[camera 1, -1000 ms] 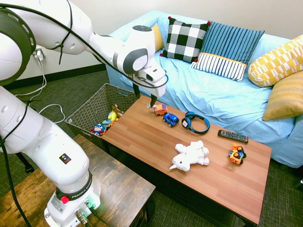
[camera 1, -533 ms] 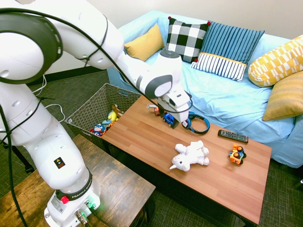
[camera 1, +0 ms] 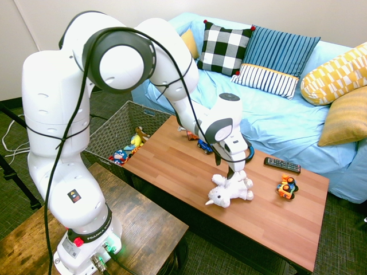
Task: Put the stuffed toy in the basket
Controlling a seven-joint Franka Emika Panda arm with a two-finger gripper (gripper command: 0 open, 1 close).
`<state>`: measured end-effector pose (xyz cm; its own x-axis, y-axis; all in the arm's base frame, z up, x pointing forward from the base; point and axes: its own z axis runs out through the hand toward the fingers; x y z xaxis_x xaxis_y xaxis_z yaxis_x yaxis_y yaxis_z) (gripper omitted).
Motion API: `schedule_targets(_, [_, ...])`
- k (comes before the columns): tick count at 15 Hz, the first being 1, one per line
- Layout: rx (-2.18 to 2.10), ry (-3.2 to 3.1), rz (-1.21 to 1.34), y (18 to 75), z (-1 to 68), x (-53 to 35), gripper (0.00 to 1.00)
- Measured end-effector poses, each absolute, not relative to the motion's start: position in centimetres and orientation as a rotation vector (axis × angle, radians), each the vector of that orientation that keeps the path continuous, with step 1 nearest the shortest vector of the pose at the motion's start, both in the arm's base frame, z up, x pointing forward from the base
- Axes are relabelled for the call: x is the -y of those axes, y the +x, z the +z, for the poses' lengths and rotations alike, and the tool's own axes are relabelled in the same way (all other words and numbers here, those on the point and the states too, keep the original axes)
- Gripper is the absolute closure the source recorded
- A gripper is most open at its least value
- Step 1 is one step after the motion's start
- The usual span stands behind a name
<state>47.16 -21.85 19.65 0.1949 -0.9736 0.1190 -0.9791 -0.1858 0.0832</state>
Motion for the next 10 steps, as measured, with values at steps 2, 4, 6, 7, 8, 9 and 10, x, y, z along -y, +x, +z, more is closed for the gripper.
schedule_targets(2, [1.934, 2.262, 0.035, 47.1, 17.2, 22.9, 0.00])
schedule_targets(4, [1.945, 2.213, 0.026, 46.7, 14.9, 23.8, 0.00])
schedule_targets(6, [1.959, 2.163, 0.035, 46.5, 13.2, 24.4, 0.00])
schedule_targets(7, [1.968, 2.146, 0.035, 46.3, 12.4, 24.6, 0.00])
schedule_targets(8, [1.979, 2.132, 0.033, 46.2, 11.7, 24.8, 0.00])
schedule_targets(9, [1.993, 2.118, 0.035, 46.1, 11.0, 25.1, 0.00])
schedule_targets(10, [2.007, 2.104, 0.039, 46.1, 10.5, 25.4, 0.00])
